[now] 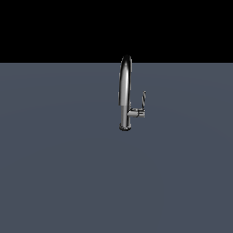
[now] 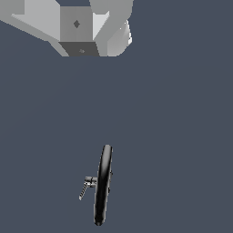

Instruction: Turn on the faucet by rotating a designated handle.

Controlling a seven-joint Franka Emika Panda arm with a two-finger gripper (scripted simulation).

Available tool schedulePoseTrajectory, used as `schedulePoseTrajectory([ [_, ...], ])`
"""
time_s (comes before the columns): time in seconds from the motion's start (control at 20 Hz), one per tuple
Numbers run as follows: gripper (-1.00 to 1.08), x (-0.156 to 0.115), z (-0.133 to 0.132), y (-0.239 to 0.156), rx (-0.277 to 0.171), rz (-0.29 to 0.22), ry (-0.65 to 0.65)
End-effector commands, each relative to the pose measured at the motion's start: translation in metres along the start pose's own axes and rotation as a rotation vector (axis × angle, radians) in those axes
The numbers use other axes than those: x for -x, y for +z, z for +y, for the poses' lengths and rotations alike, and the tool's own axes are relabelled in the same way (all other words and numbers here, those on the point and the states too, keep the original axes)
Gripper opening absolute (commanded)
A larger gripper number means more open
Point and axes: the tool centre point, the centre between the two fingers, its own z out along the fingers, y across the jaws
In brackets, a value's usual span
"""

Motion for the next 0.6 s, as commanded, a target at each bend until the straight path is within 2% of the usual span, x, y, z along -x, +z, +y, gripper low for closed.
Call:
schedulePoseTrajectory([
  [0.0, -1.00, 0.000, 0.000, 0.000, 0.000, 0.000, 0.000],
  [0.3, -1.00, -0.005, 0.000, 0.000, -0.012, -0.011, 0.012],
  [0.55, -1.00, -0.017, -0.001, 0.001, -0.039, -0.036, 0.040],
])
